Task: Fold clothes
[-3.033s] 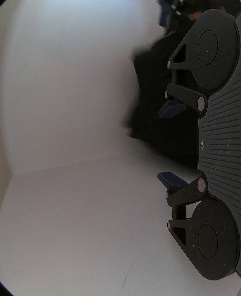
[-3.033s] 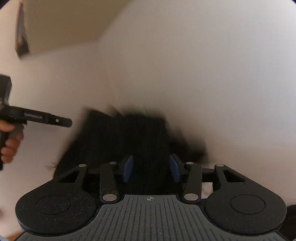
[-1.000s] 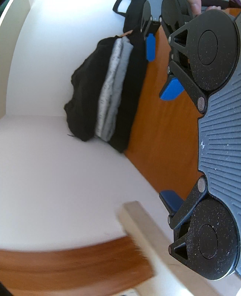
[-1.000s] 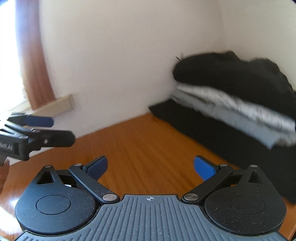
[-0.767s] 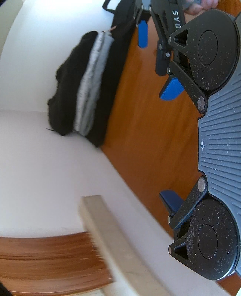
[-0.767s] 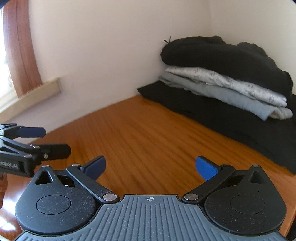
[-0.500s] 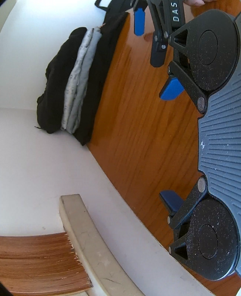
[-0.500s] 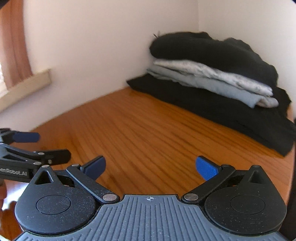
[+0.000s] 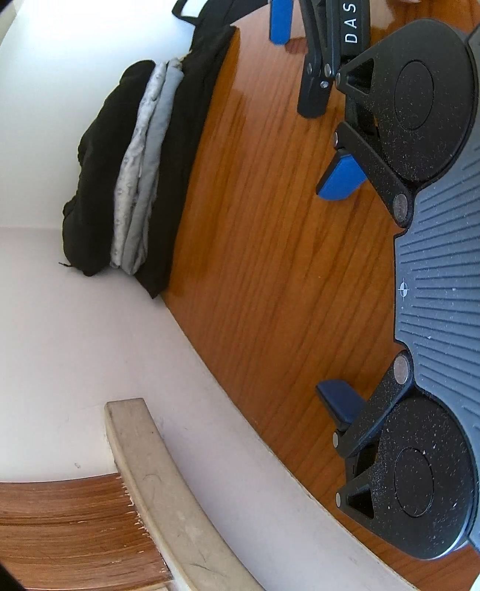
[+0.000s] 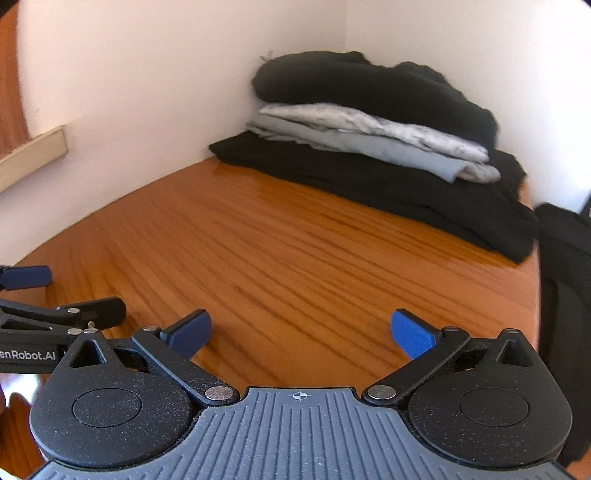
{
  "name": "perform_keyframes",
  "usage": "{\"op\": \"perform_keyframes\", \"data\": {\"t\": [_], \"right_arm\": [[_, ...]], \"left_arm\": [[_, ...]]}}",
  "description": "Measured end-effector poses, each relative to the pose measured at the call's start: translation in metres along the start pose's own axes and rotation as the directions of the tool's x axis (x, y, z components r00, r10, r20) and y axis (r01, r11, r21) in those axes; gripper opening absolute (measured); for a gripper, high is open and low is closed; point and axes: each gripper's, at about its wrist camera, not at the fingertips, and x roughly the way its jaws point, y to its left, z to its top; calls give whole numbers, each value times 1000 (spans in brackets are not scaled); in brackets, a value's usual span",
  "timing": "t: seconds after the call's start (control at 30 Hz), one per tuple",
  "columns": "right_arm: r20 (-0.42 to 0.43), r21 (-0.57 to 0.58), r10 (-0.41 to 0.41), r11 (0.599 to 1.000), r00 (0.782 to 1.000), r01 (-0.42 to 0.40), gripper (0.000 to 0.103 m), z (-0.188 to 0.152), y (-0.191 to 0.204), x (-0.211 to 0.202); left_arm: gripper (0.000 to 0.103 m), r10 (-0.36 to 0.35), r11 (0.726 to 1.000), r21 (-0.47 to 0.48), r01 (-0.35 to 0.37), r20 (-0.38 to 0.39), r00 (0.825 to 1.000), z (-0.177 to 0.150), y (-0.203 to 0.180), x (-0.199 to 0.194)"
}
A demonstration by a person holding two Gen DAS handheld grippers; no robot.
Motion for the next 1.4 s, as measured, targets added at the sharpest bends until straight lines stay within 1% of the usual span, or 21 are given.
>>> {"op": "perform_keyframes", "data": {"t": [0.3,0.63,0.77,1.4], "right_arm": [[-1,49,-61,997,998,61,103,-10,3,-13],[-1,64,-83,994,997,83,103,-14,4,-15],[0,65,-82,995,997,82,103,-14,4,-15],[0,60,-77,995,997,77,103,-14,4,-15]], "left_arm": [[103,-4,1000,2,4,0,1000,-1,0,0],[103,0,1000,1,0,-1,1000,-7,-1,-5],[103,11,1000,-6,-11,-1,1000,-9,-2,-7],[103,10,1000,-6,-10,-2,1000,-9,-2,-11]]}}
